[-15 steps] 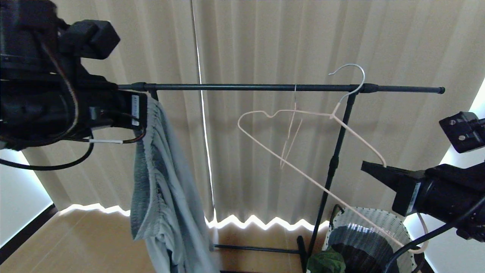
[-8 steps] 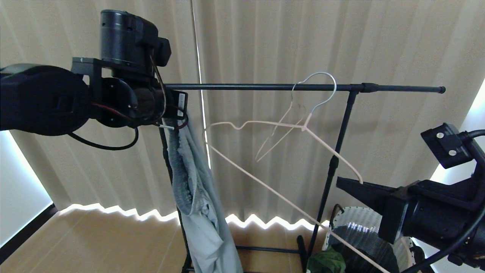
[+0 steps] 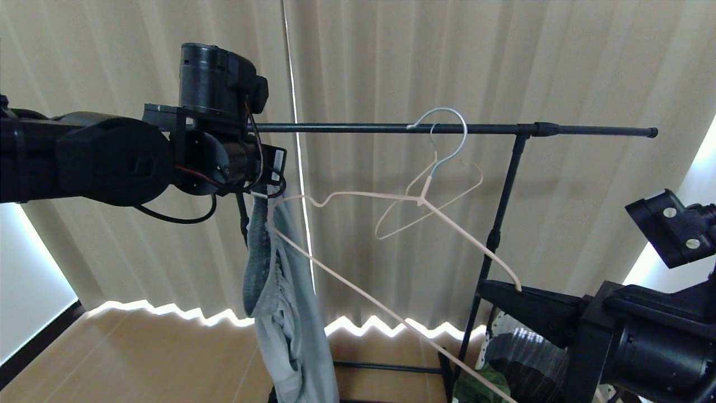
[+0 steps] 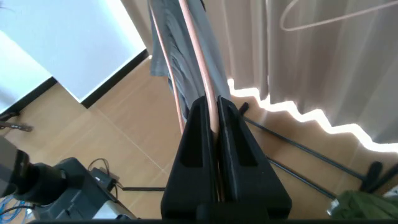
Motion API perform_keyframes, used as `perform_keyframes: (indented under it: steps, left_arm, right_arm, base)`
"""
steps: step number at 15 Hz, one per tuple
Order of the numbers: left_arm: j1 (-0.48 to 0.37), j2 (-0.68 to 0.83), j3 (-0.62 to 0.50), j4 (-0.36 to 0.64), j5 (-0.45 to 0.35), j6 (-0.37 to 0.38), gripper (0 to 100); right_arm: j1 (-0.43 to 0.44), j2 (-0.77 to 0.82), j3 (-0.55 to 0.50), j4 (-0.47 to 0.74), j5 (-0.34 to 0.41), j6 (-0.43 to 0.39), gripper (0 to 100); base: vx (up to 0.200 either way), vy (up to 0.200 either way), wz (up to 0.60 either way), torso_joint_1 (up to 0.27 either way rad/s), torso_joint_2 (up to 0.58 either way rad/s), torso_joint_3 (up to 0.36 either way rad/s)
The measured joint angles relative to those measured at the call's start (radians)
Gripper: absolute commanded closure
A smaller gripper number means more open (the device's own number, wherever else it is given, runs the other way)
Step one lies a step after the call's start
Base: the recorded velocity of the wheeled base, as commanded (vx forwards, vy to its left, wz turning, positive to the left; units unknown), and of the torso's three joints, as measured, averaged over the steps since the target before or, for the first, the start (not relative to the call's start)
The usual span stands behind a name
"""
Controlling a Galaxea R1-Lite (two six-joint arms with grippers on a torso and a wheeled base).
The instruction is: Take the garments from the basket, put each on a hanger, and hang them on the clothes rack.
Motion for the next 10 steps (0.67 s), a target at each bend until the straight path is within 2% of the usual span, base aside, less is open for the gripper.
perform_keyframes:
  steps: [5,10]
  left_arm:
    - [0.007,0.002,0.001,0.000,0.017,0.006,100]
    - [-0.039,-0.018,0.009,0.001,0.029,0.026,100]
  right_arm:
    - [0.023,-0.003,-0.016,0.000,0.001,-0.001,100]
    - [0.023,0.075,-0.066,-0.017,-0.013,0.001,100]
  base:
    - [0.000,0.000,0.00,0.000,0.00,0.000]
    - [0.000,0.000,0.00,0.000,0.00,0.000]
